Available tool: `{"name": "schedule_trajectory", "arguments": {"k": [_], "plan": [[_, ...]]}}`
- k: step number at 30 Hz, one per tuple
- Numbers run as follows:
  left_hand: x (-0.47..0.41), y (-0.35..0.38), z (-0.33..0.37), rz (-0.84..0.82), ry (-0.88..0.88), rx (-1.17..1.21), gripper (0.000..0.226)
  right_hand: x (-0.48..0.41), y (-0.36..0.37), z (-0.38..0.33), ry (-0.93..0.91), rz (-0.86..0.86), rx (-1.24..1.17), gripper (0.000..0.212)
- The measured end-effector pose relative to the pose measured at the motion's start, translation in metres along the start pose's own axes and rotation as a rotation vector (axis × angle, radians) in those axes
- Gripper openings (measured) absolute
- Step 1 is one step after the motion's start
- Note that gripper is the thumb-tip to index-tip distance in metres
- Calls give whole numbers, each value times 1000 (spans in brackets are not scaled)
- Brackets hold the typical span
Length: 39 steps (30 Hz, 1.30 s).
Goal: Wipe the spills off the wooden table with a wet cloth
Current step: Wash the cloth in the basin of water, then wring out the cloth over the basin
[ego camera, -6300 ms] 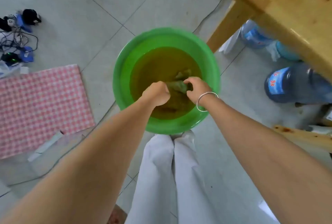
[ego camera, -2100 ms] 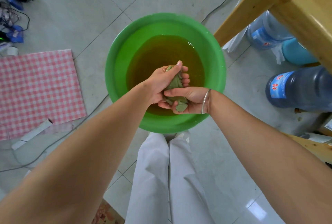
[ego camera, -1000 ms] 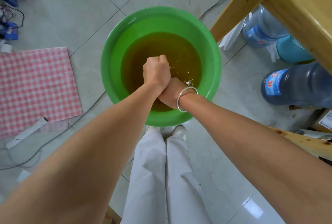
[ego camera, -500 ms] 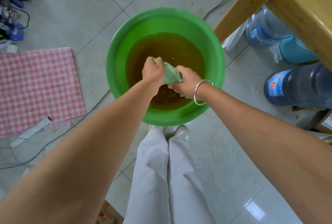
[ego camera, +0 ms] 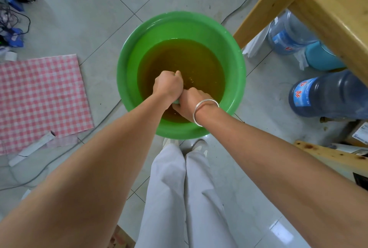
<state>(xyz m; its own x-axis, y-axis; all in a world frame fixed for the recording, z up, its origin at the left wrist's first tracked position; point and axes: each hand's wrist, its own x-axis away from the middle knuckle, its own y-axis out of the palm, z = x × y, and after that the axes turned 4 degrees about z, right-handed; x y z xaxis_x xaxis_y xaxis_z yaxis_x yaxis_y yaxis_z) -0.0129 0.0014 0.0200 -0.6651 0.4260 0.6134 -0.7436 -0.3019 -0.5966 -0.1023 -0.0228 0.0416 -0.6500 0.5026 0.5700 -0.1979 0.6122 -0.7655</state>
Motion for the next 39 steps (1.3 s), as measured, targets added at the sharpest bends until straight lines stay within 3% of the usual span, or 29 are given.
{"name": "schedule_trajectory", "arguments": {"k": [9, 12, 14, 20, 23, 25, 27, 30, 33, 36, 39], "plan": [[12, -4, 18, -11, 64, 119, 45, 3, -8, 18, 22, 103, -60, 25], [13, -11, 20, -133, 25, 158, 36, 0, -12, 31, 111, 10, -462, 22], [13, -17, 18, -194, -41, 144, 46, 3, -22, 35, 195, -68, -720, 23], [30, -49, 30, -175, -2, 63, 41, 27, -55, 42, 300, 68, -888, 33], [44, -71, 60, -187, 33, 111, 58, 44, -81, 40, 415, 123, -1073, 42], [56, -86, 79, -183, 94, 101, 68, 57, -103, 43, 453, 153, -1231, 34], [68, -98, 97, -156, 165, 71, 60, 73, -126, 45, 477, 195, -1365, 25], [84, -108, 123, -200, 276, -56, 38, 97, -163, 51, 519, 376, -1379, 30], [112, -108, 153, -307, 374, -174, 40, 115, -197, 50, 441, 474, -1372, 40], [157, -107, 192, -427, 513, -1, 35, 150, -233, 42, 342, 539, -1300, 19], [183, -103, 226, -612, 566, 91, 35, 180, -261, 51, 300, 663, -1059, 22]]}}
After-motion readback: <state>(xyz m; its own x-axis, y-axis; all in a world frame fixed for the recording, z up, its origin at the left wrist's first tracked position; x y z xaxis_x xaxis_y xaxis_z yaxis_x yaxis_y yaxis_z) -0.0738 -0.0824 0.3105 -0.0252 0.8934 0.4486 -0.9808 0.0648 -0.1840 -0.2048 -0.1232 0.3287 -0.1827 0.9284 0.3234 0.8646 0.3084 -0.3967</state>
